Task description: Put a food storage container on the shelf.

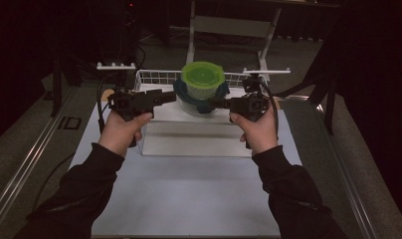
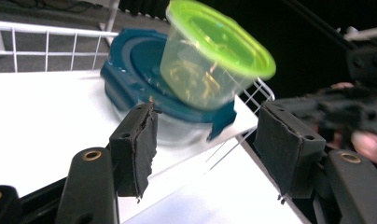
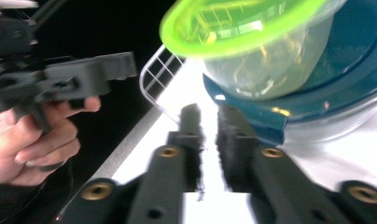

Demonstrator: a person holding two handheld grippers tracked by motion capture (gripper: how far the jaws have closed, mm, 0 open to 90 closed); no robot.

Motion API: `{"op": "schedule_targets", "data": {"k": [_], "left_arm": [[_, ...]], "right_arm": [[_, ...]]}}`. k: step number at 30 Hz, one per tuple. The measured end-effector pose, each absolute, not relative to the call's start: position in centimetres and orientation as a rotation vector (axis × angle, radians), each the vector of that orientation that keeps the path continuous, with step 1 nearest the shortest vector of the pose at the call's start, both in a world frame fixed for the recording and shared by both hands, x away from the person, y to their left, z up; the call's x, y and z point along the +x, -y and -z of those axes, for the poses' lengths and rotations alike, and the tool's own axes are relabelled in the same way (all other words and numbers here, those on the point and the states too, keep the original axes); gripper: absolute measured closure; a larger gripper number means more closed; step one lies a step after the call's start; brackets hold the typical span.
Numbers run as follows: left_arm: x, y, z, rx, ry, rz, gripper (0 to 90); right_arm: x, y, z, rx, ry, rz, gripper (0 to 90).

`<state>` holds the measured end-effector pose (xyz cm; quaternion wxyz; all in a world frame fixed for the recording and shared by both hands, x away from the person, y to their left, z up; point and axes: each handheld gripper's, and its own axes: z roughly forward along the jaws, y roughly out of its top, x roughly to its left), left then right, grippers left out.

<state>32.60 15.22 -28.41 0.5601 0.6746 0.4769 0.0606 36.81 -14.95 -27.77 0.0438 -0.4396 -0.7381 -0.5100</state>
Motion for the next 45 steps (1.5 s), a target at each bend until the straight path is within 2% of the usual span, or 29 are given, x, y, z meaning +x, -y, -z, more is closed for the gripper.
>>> {"op": "schedule_targets", "data": {"k": [2, 11, 25, 33, 35, 38, 39, 42, 45], "left_arm": [[31.8, -15.2, 29.3, 1.599, -1.105, -0.158, 37.8], [29.1, -14.9, 32.8, 1.637, -1.053, -0.184, 37.8], [28.1, -14.1, 34.4, 1.68, -1.017, -0.168, 36.2], [28.2, -13.7, 35.0, 1.683, -1.009, -0.161, 36.2], [28.1, -13.8, 35.1, 1.672, -0.993, -0.157, 36.1], [27.9, -13.9, 35.1, 1.656, -0.945, -0.144, 30.6], [27.8, -13.9, 35.1, 1.665, -0.93, -0.148, 25.8], [27.5, -13.9, 35.2, 1.673, -0.895, -0.179, 23.4], [27.2, -13.7, 35.3, 1.678, -0.836, -0.214, 13.7]], "right_arm": [[37.1, 14.6, 28.3, -1.357, 2.253, 1.543, 89.3], [38.6, 13.4, 28.6, -1.397, 2.228, 1.547, 89.5], [40.5, 12.4, 28.7, -1.451, 2.235, 1.528, 88.8], [40.1, 12.2, 28.8, -1.422, 2.229, 1.544, 87.1], [39.6, 12.4, 28.8, -1.404, 2.237, 1.552, 83.7], [38.5, 12.6, 28.9, -1.37, 2.266, 1.58, 74.9], [38.1, 12.8, 29.0, -1.352, 2.268, 1.596, 70.7], [36.7, 13.2, 29.2, -1.311, 2.292, 1.653, 55.2], [35.5, 13.7, 29.6, -1.28, 2.301, 1.708, 39.3]]}}
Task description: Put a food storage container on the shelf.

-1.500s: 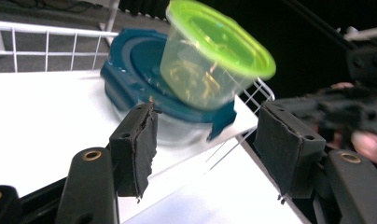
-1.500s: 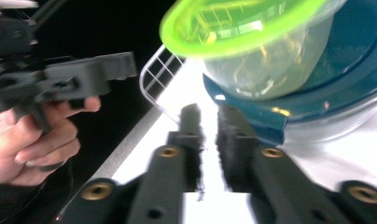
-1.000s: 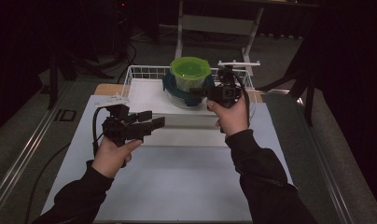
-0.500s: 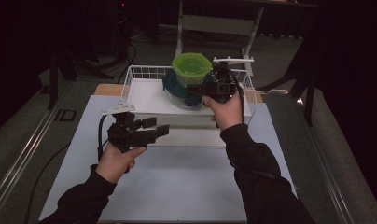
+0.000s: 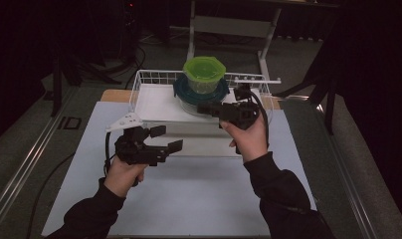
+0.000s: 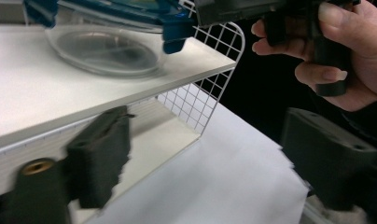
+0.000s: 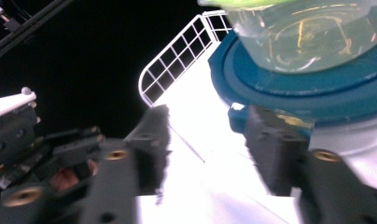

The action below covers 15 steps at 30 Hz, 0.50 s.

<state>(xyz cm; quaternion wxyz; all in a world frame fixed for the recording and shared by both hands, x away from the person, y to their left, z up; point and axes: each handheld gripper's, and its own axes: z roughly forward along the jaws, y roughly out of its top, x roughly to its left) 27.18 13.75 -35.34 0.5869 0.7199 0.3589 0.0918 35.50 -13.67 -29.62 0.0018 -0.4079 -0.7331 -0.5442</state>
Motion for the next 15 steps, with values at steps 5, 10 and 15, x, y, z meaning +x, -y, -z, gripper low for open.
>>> {"op": "schedule_targets", "data": {"k": [5, 10, 15], "left_arm": [[26.8, -13.5, 35.5, 1.664, -0.803, -0.232, 0.5], [26.0, -13.0, 35.8, 1.683, -0.759, -0.261, 0.5], [25.0, -12.6, 36.5, 1.712, -0.731, -0.288, 0.5]], "right_arm": [[33.6, 14.5, 30.8, -1.19, 2.349, 1.788, 21.1], [32.0, 15.3, 32.6, -1.134, 2.403, 1.787, 15.6], [30.8, 16.1, 34.7, -1.146, 2.428, 1.773, 15.6]]}}
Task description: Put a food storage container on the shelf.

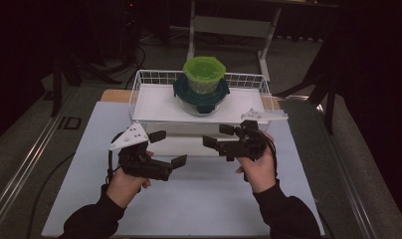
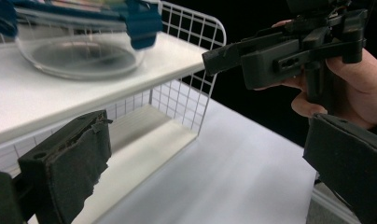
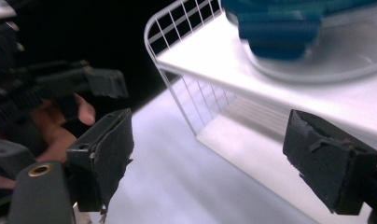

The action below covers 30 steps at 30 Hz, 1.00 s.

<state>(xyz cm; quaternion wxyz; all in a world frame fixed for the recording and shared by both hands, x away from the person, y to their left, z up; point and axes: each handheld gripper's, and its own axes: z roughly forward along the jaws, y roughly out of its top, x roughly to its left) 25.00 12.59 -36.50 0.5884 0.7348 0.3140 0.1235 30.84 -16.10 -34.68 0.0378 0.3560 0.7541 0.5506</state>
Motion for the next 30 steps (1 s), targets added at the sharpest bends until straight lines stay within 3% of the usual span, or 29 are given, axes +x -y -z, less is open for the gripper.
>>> {"op": "schedule_targets", "data": {"k": [9, 30], "left_arm": [[23.9, -12.5, 39.4, 1.741, -0.731, -0.229, 0.5], [21.5, -12.1, 46.0, 1.823, -0.708, -0.243, 0.6]], "right_arm": [[29.3, 17.4, 38.1, 1.093, -2.325, -1.643, 15.6], [26.7, 20.4, 46.1, 1.172, -2.322, -1.586, 15.7]]}}
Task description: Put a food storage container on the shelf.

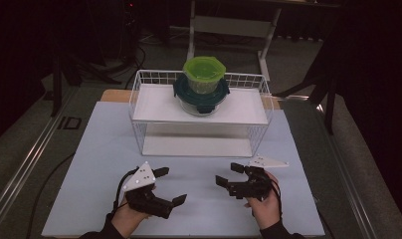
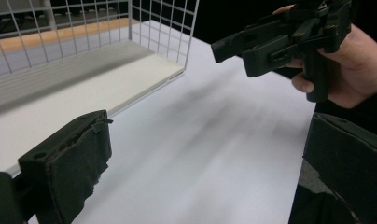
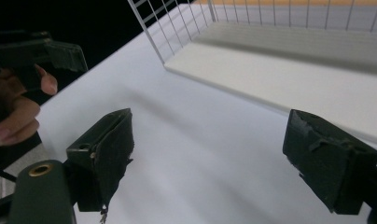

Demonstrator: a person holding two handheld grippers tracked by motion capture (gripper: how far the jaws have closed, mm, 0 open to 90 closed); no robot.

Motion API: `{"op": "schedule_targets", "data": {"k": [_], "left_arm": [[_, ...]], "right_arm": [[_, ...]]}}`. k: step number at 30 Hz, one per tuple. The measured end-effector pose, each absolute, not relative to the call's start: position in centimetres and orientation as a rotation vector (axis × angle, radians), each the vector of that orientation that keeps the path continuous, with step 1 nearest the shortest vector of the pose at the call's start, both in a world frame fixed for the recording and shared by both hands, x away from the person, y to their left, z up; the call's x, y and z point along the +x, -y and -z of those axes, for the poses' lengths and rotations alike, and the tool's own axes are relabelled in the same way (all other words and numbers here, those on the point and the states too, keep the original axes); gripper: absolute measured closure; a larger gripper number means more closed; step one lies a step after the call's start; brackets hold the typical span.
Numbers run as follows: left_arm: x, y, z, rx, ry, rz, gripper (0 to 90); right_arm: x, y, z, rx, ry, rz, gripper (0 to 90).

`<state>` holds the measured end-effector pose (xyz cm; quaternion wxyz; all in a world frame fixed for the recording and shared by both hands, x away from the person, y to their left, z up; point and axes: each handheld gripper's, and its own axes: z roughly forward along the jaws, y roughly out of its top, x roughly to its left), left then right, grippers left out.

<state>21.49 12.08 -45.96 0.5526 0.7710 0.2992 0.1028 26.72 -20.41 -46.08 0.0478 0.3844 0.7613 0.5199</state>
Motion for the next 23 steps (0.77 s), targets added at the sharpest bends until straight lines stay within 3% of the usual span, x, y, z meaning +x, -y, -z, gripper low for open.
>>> {"op": "schedule_targets", "data": {"k": [11, 23], "left_arm": [[20.6, -12.2, 47.9, 1.83, -0.689, -0.294, 0.5], [20.4, -11.9, 48.4, 1.812, -0.653, -0.3, 0.5]], "right_arm": [[25.0, 21.5, 48.4, 1.153, -2.328, -1.535, 15.7], [24.9, 22.6, 48.4, 1.117, -2.254, -1.553, 15.7]]}}
